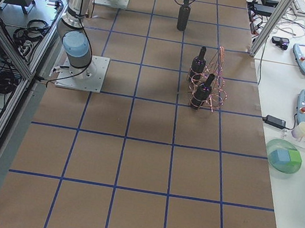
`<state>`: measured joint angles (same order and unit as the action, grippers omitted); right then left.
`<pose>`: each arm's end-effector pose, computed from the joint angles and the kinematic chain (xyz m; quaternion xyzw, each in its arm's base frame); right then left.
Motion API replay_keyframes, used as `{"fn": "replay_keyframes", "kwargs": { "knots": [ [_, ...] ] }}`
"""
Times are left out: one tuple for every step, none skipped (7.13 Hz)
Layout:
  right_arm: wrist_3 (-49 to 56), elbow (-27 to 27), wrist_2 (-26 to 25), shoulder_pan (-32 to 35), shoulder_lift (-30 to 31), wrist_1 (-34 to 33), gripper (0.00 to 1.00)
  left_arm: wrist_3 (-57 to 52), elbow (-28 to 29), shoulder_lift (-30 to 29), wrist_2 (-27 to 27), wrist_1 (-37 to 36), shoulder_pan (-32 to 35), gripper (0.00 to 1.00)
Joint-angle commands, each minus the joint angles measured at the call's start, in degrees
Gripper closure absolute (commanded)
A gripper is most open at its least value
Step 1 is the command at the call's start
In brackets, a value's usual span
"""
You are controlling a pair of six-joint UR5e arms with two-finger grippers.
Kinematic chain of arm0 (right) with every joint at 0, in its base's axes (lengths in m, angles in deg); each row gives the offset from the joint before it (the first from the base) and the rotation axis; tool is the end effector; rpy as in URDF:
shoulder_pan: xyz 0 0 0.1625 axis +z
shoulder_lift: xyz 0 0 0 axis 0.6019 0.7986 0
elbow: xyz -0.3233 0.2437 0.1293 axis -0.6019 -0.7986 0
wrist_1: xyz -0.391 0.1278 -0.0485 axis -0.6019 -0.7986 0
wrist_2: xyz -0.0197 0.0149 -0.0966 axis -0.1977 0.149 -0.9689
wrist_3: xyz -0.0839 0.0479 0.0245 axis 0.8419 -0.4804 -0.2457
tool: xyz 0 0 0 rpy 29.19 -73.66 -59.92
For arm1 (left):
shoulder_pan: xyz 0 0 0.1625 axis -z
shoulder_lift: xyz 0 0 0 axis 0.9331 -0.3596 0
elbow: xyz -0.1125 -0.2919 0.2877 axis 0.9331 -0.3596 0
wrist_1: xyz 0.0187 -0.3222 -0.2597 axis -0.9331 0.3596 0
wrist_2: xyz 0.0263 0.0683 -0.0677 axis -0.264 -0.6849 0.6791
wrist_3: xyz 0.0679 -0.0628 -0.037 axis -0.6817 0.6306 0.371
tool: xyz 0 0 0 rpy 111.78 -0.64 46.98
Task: Place wine into wine basket
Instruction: 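Lower the right gripper over the standing bottle and grasp its neck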
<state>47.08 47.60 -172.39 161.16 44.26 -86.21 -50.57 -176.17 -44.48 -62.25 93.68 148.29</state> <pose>0.5022 -0.5013 0.3802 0.0208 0.9978 -0.0485 0.0402 -0.0388 -0.4908 0.4982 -0.0213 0.9992 -0.0212 0.0266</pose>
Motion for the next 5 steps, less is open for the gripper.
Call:
{"fn": "replay_keyframes", "kwargs": {
  "knots": [
    [0.0, -0.1, 0.1, 0.0, 0.1, 0.0, 0.55, -0.4, 0.1, 0.2, -0.5, 0.0, 0.1, 0.0],
    [0.2, -0.1, 0.2, -0.4, 0.1, 0.0, 0.54, -0.4, 0.1, 0.2, -0.5, -0.5, 0.2, 0.0],
    [0.4, -0.1, 0.5, -0.7, 0.2, -0.9, 0.52, -0.3, 0.1, 0.1, -0.5, -0.4, 0.2, 0.0],
    [0.4, -0.1, 0.6, -0.8, 0.3, -1.1, 0.52, -0.3, 0.0, 0.1, -0.5, 0.1, 0.1, 0.0],
    [0.4, -0.1, 0.8, -0.8, 0.3, -1.3, 0.48, -0.3, 0.0, 0.1, -0.6, 0.2, 0.2, 0.0]
  ]
}}
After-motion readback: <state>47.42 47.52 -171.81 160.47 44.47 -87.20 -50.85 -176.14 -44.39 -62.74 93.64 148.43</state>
